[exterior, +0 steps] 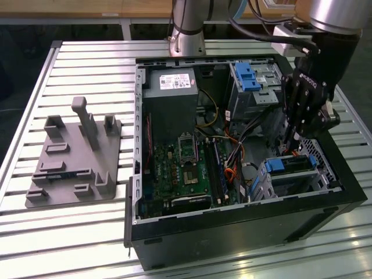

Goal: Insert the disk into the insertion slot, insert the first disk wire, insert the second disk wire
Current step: 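Insert the second disk wire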

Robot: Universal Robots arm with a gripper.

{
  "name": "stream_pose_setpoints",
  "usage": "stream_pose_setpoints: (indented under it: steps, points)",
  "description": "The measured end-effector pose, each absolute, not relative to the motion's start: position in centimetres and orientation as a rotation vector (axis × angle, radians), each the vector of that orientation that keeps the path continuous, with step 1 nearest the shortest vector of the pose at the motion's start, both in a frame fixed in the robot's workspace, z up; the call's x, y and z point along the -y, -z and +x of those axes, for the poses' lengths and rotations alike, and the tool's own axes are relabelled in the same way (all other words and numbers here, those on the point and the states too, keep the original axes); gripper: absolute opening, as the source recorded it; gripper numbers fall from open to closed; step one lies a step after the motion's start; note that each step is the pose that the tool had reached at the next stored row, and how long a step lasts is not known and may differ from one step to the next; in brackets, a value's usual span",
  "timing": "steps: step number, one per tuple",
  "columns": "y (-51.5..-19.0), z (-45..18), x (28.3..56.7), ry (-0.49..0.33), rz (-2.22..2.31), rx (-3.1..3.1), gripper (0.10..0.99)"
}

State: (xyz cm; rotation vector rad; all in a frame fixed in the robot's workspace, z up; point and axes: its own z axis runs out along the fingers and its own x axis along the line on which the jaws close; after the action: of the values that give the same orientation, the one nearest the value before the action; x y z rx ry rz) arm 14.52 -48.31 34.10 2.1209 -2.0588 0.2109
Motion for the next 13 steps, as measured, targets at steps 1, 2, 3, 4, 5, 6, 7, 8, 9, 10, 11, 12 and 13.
stream_pose_setpoints:
  steps: [1, 2, 3, 4, 5, 6, 7, 8, 9, 10, 11, 12, 13]
  points:
    - [-34.1, 14.5, 48.4, -0.203, 2.126, 2.063, 0.196]
    - [-34.1, 14.5, 48.5, -0.195, 2.13, 2.068, 0.196]
    - [-34.1, 14.5, 48.6, -0.189, 2.133, 2.071, 0.196]
    - [-34.1, 14.5, 48.7, -0.183, 2.136, 2.075, 0.196]
    - [-34.1, 14.5, 48.8, -0.177, 2.139, 2.078, 0.196]
    - [-34.1, 14.6, 48.9, -0.17, 2.143, 2.082, 0.196]
    - [-34.1, 14.6, 49.0, -0.163, 2.147, 2.085, 0.196]
    - [-34.1, 14.6, 49.1, -0.157, 2.15, 2.089, 0.196]
    - [-34.1, 14.6, 49.2, -0.151, 2.153, 2.092, 0.196]
    - [-34.1, 14.7, 49.3, -0.145, 2.157, 2.095, 0.196]
    - [-34.1, 14.7, 49.4, -0.138, 2.16, 2.098, 0.196]
    - [-34.1, 14.7, 49.5, -0.132, 2.164, 2.102, 0.196]
    - [-34.1, 14.7, 49.6, -0.126, 2.167, 2.105, 0.196]
